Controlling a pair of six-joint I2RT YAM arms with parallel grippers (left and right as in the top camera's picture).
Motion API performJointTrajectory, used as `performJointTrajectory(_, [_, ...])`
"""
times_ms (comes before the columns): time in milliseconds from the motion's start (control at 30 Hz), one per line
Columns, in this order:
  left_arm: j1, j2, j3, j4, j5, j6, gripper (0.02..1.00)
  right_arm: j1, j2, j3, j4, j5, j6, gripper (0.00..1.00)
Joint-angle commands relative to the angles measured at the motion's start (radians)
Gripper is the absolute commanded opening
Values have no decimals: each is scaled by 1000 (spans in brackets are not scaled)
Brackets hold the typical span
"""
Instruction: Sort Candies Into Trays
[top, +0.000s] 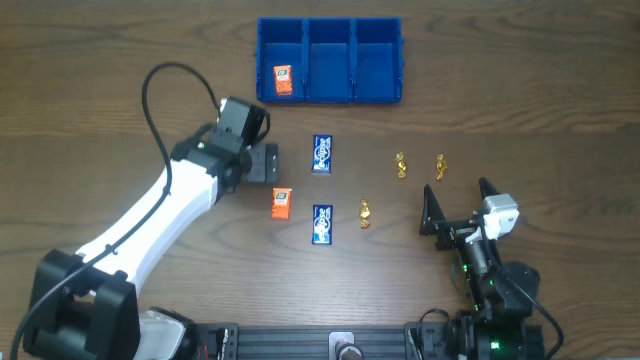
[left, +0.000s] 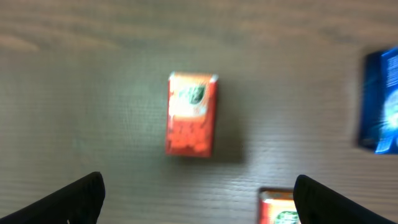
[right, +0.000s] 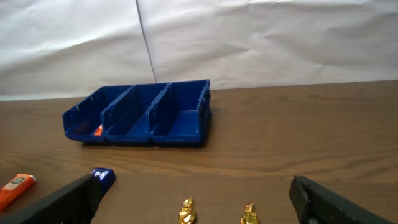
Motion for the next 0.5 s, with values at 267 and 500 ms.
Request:
performJointTrajectory(267, [42,133,-47,179,21,-3,954,-3,-7,-3,-2,-5,-9,998])
performJointTrajectory(500, [68,193,-47,201,28,5,934,-3,-7,-3,-2,-5,-9,998])
